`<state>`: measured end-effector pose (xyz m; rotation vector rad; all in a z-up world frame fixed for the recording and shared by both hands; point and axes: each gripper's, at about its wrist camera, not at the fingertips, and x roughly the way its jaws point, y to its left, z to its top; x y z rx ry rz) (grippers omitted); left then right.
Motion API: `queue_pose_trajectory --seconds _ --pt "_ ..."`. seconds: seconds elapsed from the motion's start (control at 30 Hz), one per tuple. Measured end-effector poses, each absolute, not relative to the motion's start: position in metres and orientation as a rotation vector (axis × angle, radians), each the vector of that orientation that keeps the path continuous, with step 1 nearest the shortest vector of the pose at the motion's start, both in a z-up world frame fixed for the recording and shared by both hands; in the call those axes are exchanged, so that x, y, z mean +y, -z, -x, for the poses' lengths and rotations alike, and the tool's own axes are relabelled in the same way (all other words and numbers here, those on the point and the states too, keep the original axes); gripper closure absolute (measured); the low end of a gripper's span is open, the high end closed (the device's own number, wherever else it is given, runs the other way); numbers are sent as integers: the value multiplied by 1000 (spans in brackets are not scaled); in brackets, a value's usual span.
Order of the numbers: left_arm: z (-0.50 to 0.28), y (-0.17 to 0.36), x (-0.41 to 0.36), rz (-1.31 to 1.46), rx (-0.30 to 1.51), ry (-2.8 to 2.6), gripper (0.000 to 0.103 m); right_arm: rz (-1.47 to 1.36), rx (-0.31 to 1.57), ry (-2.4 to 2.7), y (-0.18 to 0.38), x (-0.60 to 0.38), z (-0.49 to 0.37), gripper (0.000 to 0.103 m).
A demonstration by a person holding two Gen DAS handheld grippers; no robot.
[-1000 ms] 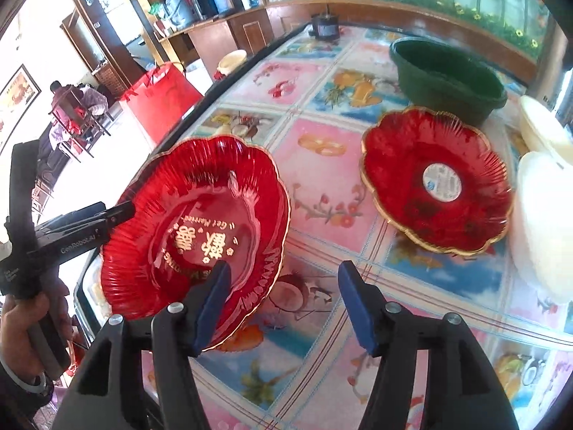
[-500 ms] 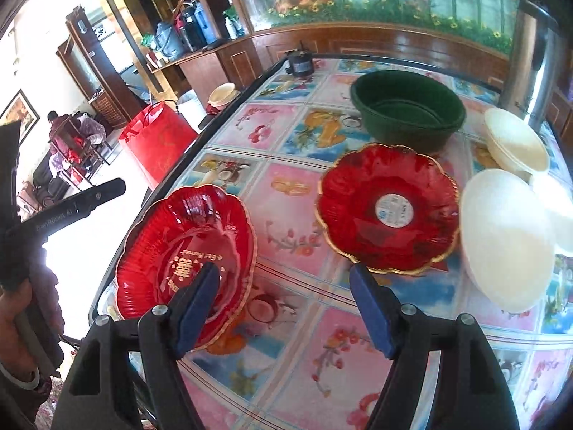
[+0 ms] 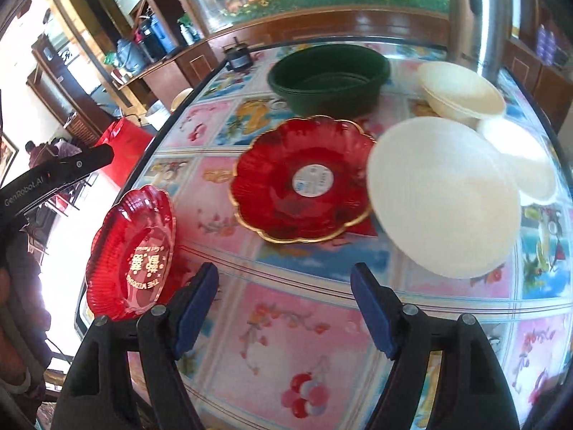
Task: Organize plates and bowls
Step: 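Move the right tool toward the small red sticker plate while left holds wedding plate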
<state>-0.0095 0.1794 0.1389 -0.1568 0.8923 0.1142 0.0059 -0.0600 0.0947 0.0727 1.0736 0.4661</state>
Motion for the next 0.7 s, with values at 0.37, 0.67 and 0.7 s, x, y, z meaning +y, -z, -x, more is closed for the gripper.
queue_pose_trajectory --seconds 0.37,0.67,0.7 --pt "-12 -128 151 151 930 -94 34 -88 1113 -446 -81 -88 -16 27" --pt "-26 -123 143 157 949 -101 34 -91 1146 -433 -69 -102 -26 27" --pt "-26 -122 142 156 951 -100 34 -91 1151 -431 -67 -103 -29 27"
